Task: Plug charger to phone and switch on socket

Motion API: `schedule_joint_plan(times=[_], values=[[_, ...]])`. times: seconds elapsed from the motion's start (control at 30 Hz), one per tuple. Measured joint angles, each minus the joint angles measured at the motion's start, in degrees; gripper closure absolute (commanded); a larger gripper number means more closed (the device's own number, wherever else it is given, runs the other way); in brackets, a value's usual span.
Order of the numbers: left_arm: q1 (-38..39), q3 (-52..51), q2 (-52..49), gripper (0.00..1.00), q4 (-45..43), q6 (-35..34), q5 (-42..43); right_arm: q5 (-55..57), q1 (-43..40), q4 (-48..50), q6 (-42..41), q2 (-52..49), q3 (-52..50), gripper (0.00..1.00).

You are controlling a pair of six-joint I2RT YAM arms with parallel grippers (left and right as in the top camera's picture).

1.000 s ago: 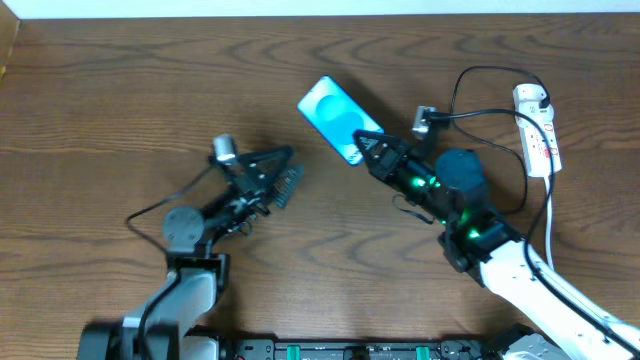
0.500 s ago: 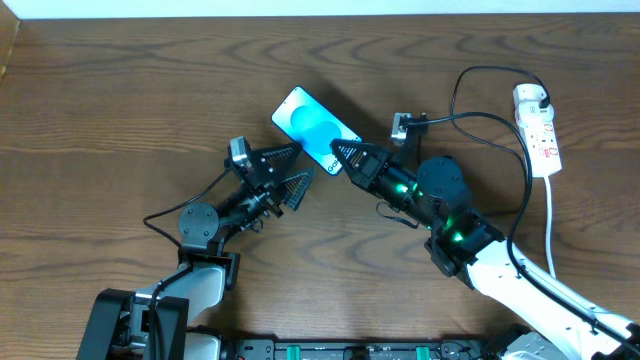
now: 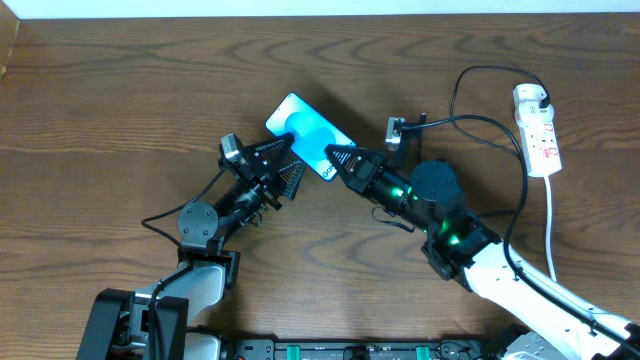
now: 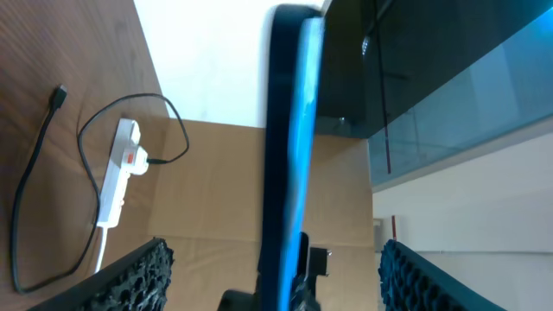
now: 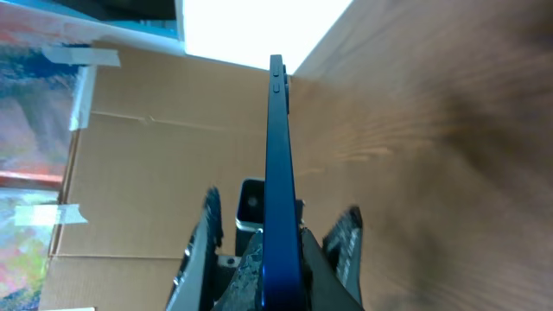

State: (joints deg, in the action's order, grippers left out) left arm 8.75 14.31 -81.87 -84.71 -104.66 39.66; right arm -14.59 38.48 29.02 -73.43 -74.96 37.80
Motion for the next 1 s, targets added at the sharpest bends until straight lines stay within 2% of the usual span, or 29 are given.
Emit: schedule_joint_plan(times=[0.07, 0.2, 0.4, 0.63, 0.8, 1.0], values=[[0.0, 0.0, 0.0, 0.25, 0.0, -0.1, -0.7, 0.0, 0.4, -1.0, -0.7, 0.0, 0.0, 0.99], [0.0, 0.0, 0.0, 0.35, 0.0, -0.2, -2.2, 0.0, 1.8, -2.5, -1.6, 0.0, 0.0, 0.99], [0.3, 0.0, 0.0, 0.41, 0.0, -0.4, -2.9, 0.0, 2.6, -2.7, -2.3, 0.0, 0.0, 0.99], [2.3, 0.0, 0.0, 0.53, 0.1, -0.3, -4.4, 0.2, 2.7, -4.5, -5.5, 0.0, 0.0, 0.99], [3.0, 0.0, 0.0, 0.66, 0.9, -0.3, -5.6, 1.4, 2.9, -5.0, -7.1, 0.0, 0.0, 0.99], [3.0, 0.0, 0.0, 0.71, 1.4, -0.3, -5.6, 1.6, 3.0, -4.9, -7.8, 0.0, 0.0, 0.99]])
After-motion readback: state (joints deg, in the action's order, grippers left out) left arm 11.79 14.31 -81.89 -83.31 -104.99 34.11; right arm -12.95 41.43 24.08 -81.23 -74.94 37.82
